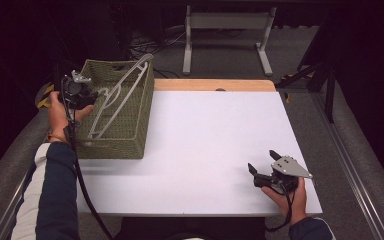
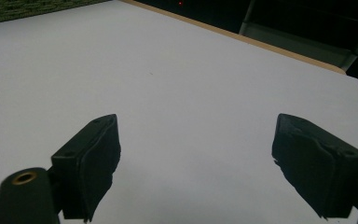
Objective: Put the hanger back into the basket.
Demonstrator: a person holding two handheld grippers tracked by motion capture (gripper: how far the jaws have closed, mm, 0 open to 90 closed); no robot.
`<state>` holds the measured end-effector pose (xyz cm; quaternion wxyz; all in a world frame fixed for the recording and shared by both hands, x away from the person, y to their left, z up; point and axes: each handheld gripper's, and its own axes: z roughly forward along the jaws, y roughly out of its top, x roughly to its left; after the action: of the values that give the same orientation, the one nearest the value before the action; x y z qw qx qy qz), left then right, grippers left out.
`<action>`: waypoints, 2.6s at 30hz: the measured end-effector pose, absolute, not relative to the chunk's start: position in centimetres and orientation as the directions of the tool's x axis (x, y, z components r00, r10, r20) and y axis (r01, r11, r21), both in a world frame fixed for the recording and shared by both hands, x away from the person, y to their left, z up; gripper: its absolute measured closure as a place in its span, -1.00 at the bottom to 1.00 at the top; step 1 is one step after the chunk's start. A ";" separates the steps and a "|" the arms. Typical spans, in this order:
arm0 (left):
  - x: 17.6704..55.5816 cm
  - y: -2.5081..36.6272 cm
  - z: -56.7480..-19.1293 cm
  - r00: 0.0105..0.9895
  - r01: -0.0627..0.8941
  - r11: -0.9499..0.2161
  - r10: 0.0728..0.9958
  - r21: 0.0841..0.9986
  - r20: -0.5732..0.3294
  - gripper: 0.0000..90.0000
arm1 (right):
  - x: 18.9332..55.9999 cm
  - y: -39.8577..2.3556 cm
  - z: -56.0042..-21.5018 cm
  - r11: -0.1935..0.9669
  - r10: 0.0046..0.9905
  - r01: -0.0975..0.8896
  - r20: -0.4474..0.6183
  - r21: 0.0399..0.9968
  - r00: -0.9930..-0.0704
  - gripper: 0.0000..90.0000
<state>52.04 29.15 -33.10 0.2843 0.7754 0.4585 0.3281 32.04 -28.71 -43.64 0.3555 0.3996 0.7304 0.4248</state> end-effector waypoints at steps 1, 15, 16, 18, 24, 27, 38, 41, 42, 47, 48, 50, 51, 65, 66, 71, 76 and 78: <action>51.8 28.9 -32.9 0.377 0.507 -0.417 0.894 0.754 0.241 0.47 | 32.0 -28.7 -43.6 0.318 0.887 0.281 -0.179 0.905 -0.426 -0.65; 48.8 25.8 -32.1 0.463 0.337 -0.395 0.860 0.854 0.215 -0.18 | 31.9 -28.6 -43.6 0.332 0.883 0.273 -0.195 0.903 -0.428 -0.65; 48.6 25.7 -32.0 0.464 0.329 -0.399 0.858 0.856 0.221 -0.22 | 31.9 -28.5 -43.6 0.334 0.882 0.271 -0.198 0.903 -0.428 -0.65; 48.1 25.3 -31.9 0.475 0.306 -0.392 0.853 0.868 0.218 -0.33 | 31.8 -28.4 -43.6 0.343 0.879 0.267 -0.208 0.901 -0.430 -0.65; 46.8 24.5 -32.3 0.510 0.254 -0.370 0.836 0.893 0.202 -0.52 | 31.8 -28.2 -43.6 0.358 0.874 0.263 -0.222 0.896 -0.433 -0.65; 45.9 24.1 -32.8 0.536 0.224 -0.346 0.825 0.911 0.181 -0.60 | 31.8 -28.0 -43.7 0.363 0.872 0.261 -0.227 0.895 -0.434 -0.65; 43.0 22.5 -33.8 0.624 0.138 -0.282 0.769 0.949 0.138 -0.71 | 31.8 -27.8 -43.8 0.370 0.870 0.259 -0.235 0.892 -0.433 -0.65; 42.1 21.9 -34.0 0.647 0.110 -0.284 0.748 0.953 0.148 -0.74 | 31.8 -27.7 -43.8 0.373 0.868 0.258 -0.238 0.891 -0.435 -0.65; 41.9 21.8 -34.1 0.650 0.102 -0.287 0.744 0.953 0.154 -0.75 | 31.8 -27.7 -43.8 0.373 0.868 0.259 -0.237 0.891 -0.435 -0.65; 40.4 21.0 -34.8 0.677 0.058 -0.285 0.716 0.957 0.172 -0.75 | 31.8 -27.5 -43.9 0.378 0.866 0.257 -0.241 0.889 -0.439 -0.65; 40.2 20.9 -34.9 0.681 0.053 -0.282 0.712 0.958 0.172 -0.76 | 31.8 -27.5 -43.9 0.380 0.864 0.256 -0.243 0.889 -0.441 -0.65; 39.5 20.5 -35.3 0.693 0.035 -0.282 0.698 0.959 0.180 -0.77 | 31.8 -27.4 -43.9 0.382 0.863 0.257 -0.243 0.888 -0.443 -0.65; 39.2 20.4 -35.4 0.702 0.031 -0.280 0.689 0.960 0.179 -0.79 | 31.8 -27.4 -43.9 0.385 0.861 0.258 -0.244 0.886 -0.446 -0.65; 35.0 17.9 -37.6 0.777 -0.037 -0.308 0.590 0.951 0.222 -0.78 | 31.7 -26.8 -43.9 0.395 0.852 0.236 -0.258 0.888 -0.455 -0.65; 34.8 17.8 -37.9 0.786 -0.032 -0.305 0.581 0.952 0.213 -0.78 | 31.7 -26.8 -43.8 0.395 0.852 0.234 -0.258 0.888 -0.456 -0.65; 33.8 17.2 -39.6 0.797 -0.029 -0.354 0.557 0.935 0.236 -0.78 | 31.6 -26.3 -43.7 0.393 0.842 0.205 -0.261 0.896 -0.473 -0.65; 33.5 17.4 -41.1 0.808 -0.004 -0.386 0.543 0.922 0.231 -0.79 | 31.7 -25.6 -43.5 0.398 0.830 0.182 -0.269 0.899 -0.488 -0.67; 33.4 17.8 -41.7 0.809 0.013 -0.381 0.547 0.925 0.215 -0.79 | 31.8 -24.9 -43.4 0.407 0.818 0.164 -0.279 0.899 -0.503 -0.68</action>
<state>33.41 17.82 -41.70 0.5275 0.7913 0.1769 0.2535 31.83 -24.87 -43.40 0.3760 0.3277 0.7497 0.4349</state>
